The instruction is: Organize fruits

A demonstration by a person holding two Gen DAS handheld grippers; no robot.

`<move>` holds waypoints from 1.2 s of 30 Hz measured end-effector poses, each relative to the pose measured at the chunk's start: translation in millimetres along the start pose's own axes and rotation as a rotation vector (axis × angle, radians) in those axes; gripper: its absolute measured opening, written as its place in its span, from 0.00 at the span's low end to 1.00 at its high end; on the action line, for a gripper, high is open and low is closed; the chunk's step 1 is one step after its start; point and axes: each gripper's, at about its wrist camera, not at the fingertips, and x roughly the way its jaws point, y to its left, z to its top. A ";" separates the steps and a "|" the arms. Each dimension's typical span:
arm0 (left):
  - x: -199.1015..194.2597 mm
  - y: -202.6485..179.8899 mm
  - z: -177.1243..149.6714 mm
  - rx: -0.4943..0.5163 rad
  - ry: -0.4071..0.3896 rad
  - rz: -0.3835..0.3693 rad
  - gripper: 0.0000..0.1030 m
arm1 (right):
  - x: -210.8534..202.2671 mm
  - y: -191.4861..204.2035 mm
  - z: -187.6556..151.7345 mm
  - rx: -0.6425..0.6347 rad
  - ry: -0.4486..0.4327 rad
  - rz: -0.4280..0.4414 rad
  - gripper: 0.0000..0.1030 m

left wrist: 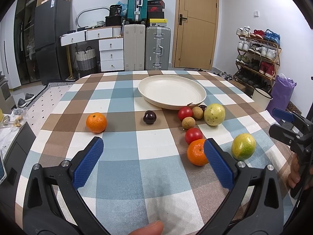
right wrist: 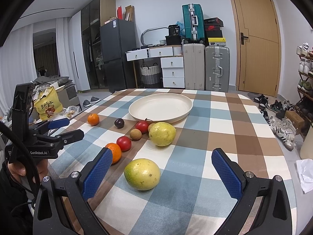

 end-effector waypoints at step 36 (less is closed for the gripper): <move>10.6 -16.1 3.0 0.050 0.086 -0.044 0.99 | 24.8 -6.1 2.6 0.042 0.180 0.000 1.00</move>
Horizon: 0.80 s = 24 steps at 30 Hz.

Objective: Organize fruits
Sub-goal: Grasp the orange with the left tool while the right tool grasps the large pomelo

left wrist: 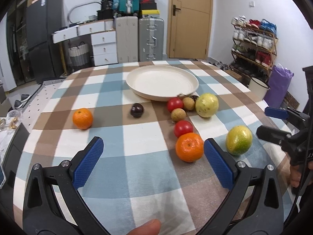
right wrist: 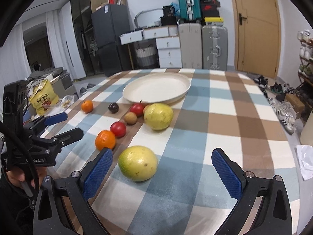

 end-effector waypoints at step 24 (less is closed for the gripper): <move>60.9 -28.8 5.7 0.087 0.221 -0.141 0.58 | 52.5 8.8 -4.9 -0.002 0.227 0.091 0.81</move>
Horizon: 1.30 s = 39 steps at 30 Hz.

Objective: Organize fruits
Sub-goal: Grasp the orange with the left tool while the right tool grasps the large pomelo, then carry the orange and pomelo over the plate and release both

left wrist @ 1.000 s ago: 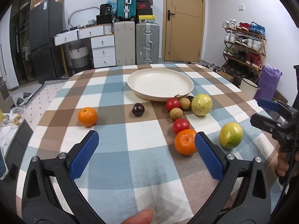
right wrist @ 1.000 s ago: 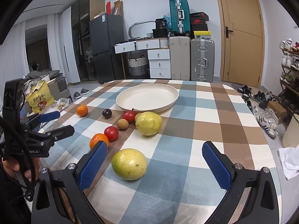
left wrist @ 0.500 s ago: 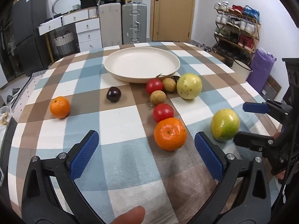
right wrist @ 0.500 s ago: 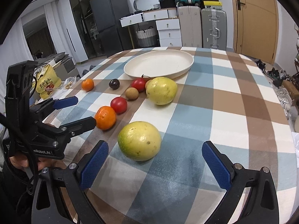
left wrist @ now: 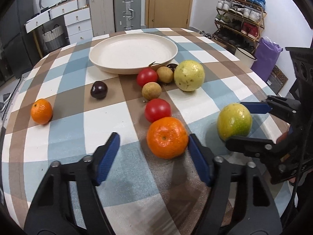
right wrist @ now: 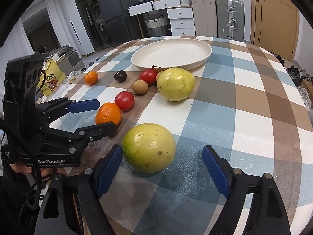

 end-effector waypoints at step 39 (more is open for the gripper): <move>-59.6 42.0 43.7 -0.091 -0.230 0.049 0.38 | -43.0 1.3 50.9 0.002 -0.207 0.063 0.52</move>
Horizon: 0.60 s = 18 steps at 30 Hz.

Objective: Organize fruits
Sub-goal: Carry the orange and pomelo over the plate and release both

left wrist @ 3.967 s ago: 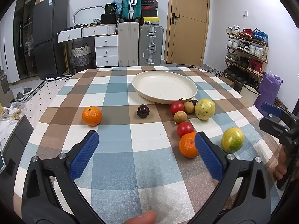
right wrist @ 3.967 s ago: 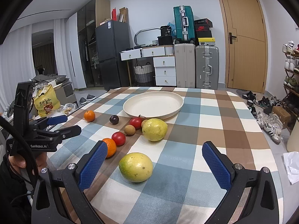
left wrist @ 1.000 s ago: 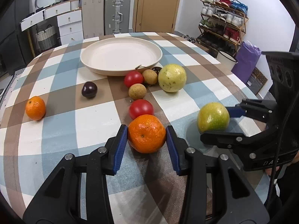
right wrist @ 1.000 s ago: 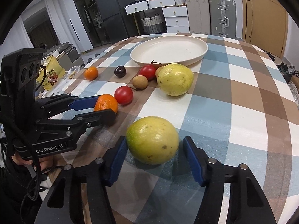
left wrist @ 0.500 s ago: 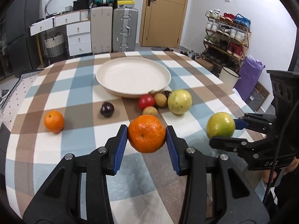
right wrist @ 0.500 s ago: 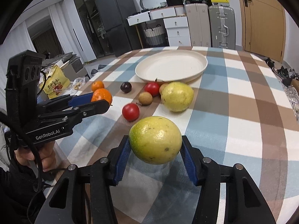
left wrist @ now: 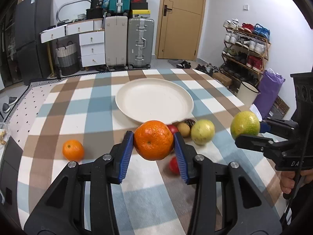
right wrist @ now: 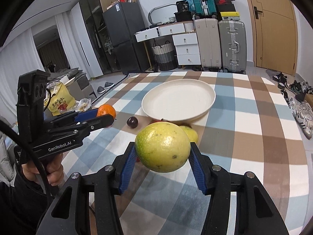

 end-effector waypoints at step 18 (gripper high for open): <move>38.4 13.9 44.4 -0.019 -0.032 0.029 0.38 | 22.7 -22.2 49.1 0.002 -0.075 -0.005 0.52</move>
